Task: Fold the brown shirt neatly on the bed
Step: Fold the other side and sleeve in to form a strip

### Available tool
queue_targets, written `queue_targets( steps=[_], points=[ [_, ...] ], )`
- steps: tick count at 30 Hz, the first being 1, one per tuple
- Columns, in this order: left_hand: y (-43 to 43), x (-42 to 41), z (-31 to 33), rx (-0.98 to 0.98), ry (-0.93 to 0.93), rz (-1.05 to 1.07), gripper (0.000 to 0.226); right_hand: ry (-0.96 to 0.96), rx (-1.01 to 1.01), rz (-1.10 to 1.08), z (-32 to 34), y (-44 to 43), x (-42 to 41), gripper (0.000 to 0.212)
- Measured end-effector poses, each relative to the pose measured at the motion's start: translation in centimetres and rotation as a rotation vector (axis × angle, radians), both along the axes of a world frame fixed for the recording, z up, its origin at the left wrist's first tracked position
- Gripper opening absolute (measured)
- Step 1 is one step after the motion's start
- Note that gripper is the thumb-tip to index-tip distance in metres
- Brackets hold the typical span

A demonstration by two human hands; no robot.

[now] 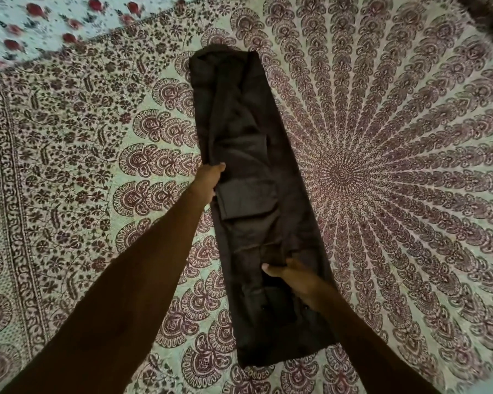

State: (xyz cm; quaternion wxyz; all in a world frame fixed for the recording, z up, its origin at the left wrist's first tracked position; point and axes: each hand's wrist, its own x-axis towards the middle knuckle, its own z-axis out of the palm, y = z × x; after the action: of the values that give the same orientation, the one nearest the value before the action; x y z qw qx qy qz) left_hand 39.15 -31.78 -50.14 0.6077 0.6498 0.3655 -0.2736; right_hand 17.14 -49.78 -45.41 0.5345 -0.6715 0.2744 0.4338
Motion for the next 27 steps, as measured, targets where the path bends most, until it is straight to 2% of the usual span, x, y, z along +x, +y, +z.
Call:
queue_targets(
  steps=[4,7,10,13,17,20,22,24,27],
  points=[
    [0.7,0.6,-0.5,0.152,-0.087,-0.038,0.038,-0.054,-0.163,0.062,-1.3,0.3,-0.6,0.034],
    [1.0,0.5,-0.7,0.066,-0.061,-0.005,0.043,-0.048,-0.242,0.125,-2.3,0.8,-1.1,0.04],
    [1.4,-0.9,-0.7,0.027,0.017,-0.068,0.05,-0.043,-0.308,0.191,-2.6,1.0,-1.4,0.044],
    [1.3,-3.1,0.0,0.007,-0.028,-0.084,0.032,-0.077,-0.378,0.227,-2.4,1.3,-2.0,0.05],
    [1.3,-5.5,-0.3,-0.034,-0.042,-0.079,0.029,-0.126,-0.448,0.281,-1.4,1.6,-2.7,0.053],
    [1.5,-6.3,0.0,-0.004,-0.06,-0.102,0.009,-0.195,-0.677,0.449,0.4,0.9,-2.7,0.044],
    [1.8,-5.9,-0.3,0.067,-0.1,-0.14,0.011,-0.235,-0.787,0.458,1.4,0.5,-1.5,0.037],
    [2.3,-4.7,-0.4,0.178,-0.158,-0.174,0.013,-0.277,-0.764,0.369,1.8,0.6,1.1,0.031],
    [2.3,-1.4,0.0,0.329,-0.227,-0.197,0.032,-0.364,-0.592,0.19,1.6,0.9,6.7,0.028]
  ],
)
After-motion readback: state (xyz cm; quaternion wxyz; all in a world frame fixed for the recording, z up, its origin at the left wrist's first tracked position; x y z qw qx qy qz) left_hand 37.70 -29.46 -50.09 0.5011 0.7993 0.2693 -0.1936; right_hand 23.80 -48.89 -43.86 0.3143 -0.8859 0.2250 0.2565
